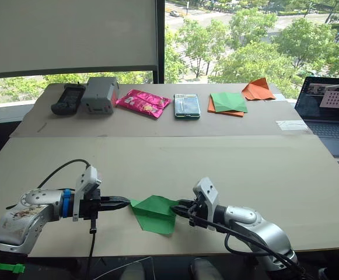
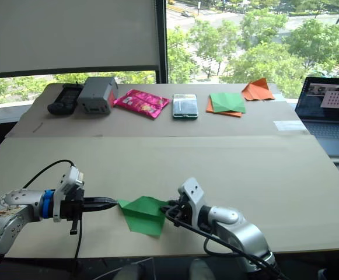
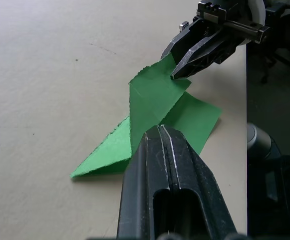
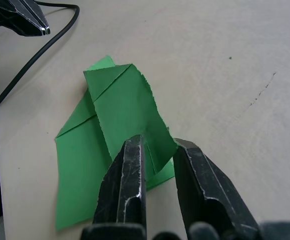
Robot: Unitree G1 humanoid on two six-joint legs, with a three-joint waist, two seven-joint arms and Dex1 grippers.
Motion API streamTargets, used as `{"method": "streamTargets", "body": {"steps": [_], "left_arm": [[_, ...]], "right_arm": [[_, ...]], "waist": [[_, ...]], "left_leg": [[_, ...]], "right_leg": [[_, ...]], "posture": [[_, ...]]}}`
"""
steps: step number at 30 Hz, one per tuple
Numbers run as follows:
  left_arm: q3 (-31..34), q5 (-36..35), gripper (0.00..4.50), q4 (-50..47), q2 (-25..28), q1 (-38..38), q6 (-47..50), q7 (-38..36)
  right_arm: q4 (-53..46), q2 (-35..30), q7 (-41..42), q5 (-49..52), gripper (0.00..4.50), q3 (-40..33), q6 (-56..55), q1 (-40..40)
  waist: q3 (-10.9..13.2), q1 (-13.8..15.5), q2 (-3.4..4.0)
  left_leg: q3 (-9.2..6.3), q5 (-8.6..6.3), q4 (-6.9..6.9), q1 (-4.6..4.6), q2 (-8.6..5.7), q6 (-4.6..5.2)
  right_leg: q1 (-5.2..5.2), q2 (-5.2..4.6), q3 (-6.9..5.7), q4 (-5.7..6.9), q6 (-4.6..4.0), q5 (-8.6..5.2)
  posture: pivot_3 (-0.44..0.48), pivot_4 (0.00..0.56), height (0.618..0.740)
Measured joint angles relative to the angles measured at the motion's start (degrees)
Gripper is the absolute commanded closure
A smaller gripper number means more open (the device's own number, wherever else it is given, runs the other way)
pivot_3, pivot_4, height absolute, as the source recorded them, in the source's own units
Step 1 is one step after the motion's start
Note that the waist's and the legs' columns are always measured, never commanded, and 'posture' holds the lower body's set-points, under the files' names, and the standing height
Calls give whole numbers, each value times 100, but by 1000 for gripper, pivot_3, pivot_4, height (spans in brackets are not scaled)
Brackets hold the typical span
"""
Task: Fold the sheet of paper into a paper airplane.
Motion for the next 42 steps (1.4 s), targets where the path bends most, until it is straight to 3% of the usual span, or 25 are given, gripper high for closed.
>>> {"method": "streamTargets", "body": {"steps": [12, 19, 25, 32, 39, 42], "left_arm": [[1, -25, 4500, 2, -116, -136, 58, 116], [367, -622, 4500, 119, -303, -755, 630, 436], [387, -743, 4500, 100, -303, -802, 932, 574], [345, -724, 4500, -70, -304, -744, 951, 677], [268, -673, 4500, -105, -287, -604, 907, 640], [220, -662, 4500, -24, -287, -731, 904, 621]], "right_arm": [[-356, -12, 81, 115, 4474, -36, -119, -84], [-760, -1181, -110, -2332, 4474, 594, -3099, -563], [179, -1674, -549, -4236, 4474, 1135, -5000, -513], [802, -1501, -188, -4550, 4474, 1544, -5364, -437], [672, -1406, 299, -4226, 2202, 1405, -5171, -253], [354, -1469, 555, -3858, 2202, 1186, -4958, -135]], "waist": [[0, 5, 0], [-8, 2, -13], [-8, -3, -10], [-8, 1, -11], [-9, 15, -14], [-8, 23, -15]], "left_leg": [[1, 0, 1, 0, -1, 0], [-1, 1, 6, 10, -3, 1], [6, 27, 7, 11, -5, 44], [5, 28, 12, 11, -5, 45], [4, 28, 15, 15, -5, 45], [3, 28, 15, 15, -5, 45]], "right_leg": [[3, 0, 0, 0, 0, 0], [12, 0, -6, -6, 2, 0], [14, 0, 1, -6, 3, 2], [20, 0, 5, 7, 3, 3], [20, 1, 4, 26, 3, 3], [20, 1, 2, 26, 3, 3]], "posture": [[0, 150, 740], [0, 150, 740], [0, 150, 740], [0, 150, 740], [0, 150, 740], [0, 150, 740]]}}
